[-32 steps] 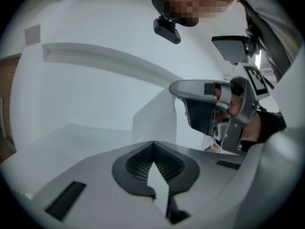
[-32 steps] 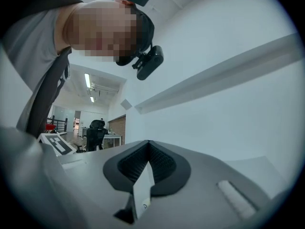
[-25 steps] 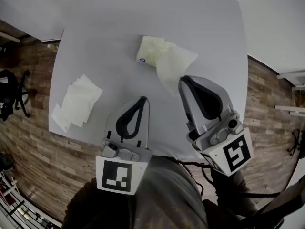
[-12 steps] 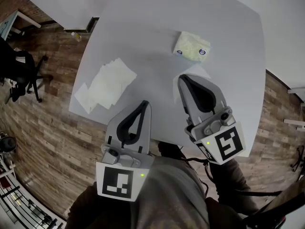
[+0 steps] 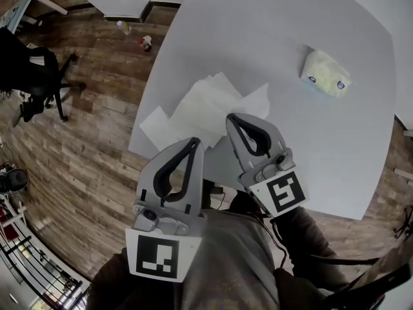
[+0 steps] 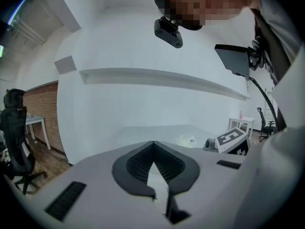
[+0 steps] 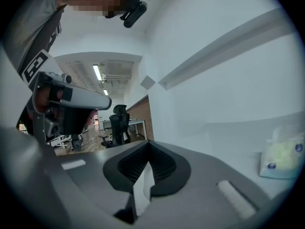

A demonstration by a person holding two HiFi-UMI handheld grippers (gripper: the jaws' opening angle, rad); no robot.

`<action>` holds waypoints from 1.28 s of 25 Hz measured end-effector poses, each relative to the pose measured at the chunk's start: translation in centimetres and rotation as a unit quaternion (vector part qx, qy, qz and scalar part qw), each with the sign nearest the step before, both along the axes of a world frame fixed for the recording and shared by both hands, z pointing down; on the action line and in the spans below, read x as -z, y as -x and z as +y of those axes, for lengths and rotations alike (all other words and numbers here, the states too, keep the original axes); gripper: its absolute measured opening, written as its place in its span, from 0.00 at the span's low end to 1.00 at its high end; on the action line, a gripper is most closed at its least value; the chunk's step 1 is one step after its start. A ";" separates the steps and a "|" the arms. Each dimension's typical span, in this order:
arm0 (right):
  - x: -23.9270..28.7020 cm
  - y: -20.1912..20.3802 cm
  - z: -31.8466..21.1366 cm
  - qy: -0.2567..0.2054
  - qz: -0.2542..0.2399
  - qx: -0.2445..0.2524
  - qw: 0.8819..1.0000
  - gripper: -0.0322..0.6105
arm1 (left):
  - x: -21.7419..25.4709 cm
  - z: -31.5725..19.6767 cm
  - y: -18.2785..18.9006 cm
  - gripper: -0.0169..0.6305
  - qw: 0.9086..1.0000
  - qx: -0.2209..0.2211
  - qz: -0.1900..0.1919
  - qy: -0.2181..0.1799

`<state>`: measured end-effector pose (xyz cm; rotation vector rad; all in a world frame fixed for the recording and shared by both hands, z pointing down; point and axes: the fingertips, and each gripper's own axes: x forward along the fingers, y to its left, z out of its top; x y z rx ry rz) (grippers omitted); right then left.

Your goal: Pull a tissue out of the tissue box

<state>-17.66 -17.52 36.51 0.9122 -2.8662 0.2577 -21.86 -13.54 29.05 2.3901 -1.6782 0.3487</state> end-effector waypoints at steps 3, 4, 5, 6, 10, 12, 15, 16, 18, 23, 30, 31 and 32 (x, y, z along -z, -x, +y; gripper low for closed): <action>-3.1 4.2 0.5 0.023 0.010 0.017 1.000 0.05 | -1.3 -0.3 3.0 0.02 1.000 0.010 -0.006 0.014; -4.0 5.3 0.7 0.031 0.011 0.019 0.999 0.05 | -1.6 -0.4 3.8 0.02 1.000 0.013 -0.006 0.018; -4.8 6.3 0.9 0.039 0.011 0.021 0.999 0.05 | -1.8 -0.5 4.3 0.02 1.000 0.014 -0.006 0.020; -5.5 7.1 1.2 0.046 0.012 0.023 0.999 0.06 | -2.0 -0.5 4.8 0.02 1.000 0.015 -0.005 0.021; -6.6 9.2 2.8 0.064 0.008 0.050 0.997 0.14 | -2.4 -0.5 5.6 0.02 1.000 0.011 -0.003 0.019; -6.3 9.6 3.8 0.069 0.001 0.061 0.996 0.21 | -2.3 -0.3 5.4 0.02 1.000 0.006 0.000 0.016; -4.6 8.8 4.7 0.067 -0.018 0.057 0.996 0.24 | -1.7 -0.2 4.5 0.02 1.000 -0.005 0.010 0.003; -3.8 8.0 5.0 0.067 -0.026 0.050 0.996 0.24 | -1.3 -0.1 4.0 0.02 1.000 -0.009 0.015 -0.002; -2.0 6.1 5.3 0.065 -0.042 0.033 0.996 0.24 | -0.6 0.0 2.5 0.02 0.999 -0.019 0.023 -0.012; 4.2 -2.0 6.6 0.050 -0.087 -0.015 0.995 0.23 | 1.9 1.4 -4.2 0.02 0.997 -0.052 0.044 -0.040; 12.5 -18.3 10.8 -0.002 -0.087 -0.091 0.992 0.16 | 6.5 6.1 -18.2 0.02 0.987 -0.087 0.094 -0.102; 13.3 -20.6 11.5 -0.007 -0.086 -0.106 0.991 0.15 | 6.9 6.8 -20.3 0.02 0.985 -0.093 0.097 -0.107; 13.9 -22.8 12.1 -0.011 -0.083 -0.123 0.989 0.13 | 7.1 7.5 -22.2 0.02 0.984 -0.098 0.097 -0.109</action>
